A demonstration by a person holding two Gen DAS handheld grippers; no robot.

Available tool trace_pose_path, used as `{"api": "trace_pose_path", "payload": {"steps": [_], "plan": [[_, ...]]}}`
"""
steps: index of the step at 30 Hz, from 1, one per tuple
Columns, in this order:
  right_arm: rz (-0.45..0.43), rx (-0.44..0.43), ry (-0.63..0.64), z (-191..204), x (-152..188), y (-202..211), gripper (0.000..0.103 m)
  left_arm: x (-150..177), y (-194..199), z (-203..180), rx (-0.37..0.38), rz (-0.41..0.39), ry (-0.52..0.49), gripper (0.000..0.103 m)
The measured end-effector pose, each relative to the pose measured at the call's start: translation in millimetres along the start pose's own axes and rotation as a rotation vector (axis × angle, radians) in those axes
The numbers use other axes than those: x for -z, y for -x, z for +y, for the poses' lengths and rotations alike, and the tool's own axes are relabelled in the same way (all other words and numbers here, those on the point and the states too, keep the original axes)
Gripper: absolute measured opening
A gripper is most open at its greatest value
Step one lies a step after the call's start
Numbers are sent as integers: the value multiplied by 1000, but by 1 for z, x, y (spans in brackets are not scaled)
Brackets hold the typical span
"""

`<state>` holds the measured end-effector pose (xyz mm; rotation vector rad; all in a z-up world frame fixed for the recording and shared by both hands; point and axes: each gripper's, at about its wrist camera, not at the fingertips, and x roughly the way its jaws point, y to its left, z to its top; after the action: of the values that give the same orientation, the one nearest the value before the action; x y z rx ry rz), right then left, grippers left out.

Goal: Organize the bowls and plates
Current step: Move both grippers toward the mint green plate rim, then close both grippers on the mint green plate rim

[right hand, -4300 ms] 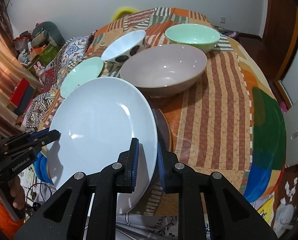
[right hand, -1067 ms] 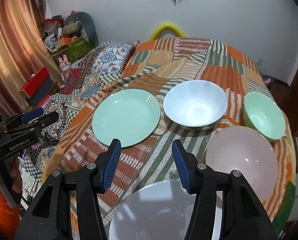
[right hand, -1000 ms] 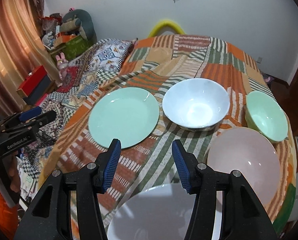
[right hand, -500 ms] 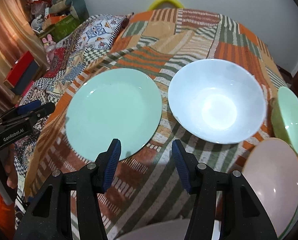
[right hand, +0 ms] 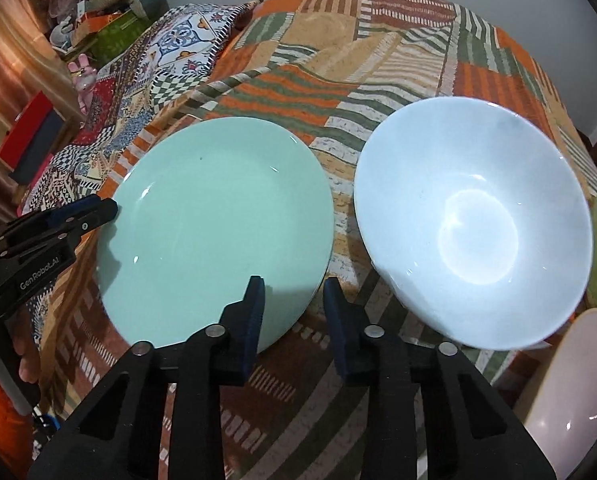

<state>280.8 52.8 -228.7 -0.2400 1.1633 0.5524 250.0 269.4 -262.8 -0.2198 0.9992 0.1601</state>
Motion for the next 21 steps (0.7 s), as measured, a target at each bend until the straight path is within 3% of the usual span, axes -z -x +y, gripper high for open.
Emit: {"api": "trace_pose_path", "payload": {"steps": [7,10,21], "plan": [[16,9,4,0,-4,-9,24,-8,-12,0,43,24,12,23],[21,8,1,1,-5,-10,24,-11,-16,0,80,41,27,15],[36,-4,8,4,-2,-10,24,3,-7,-6,61,53,10,15]]}}
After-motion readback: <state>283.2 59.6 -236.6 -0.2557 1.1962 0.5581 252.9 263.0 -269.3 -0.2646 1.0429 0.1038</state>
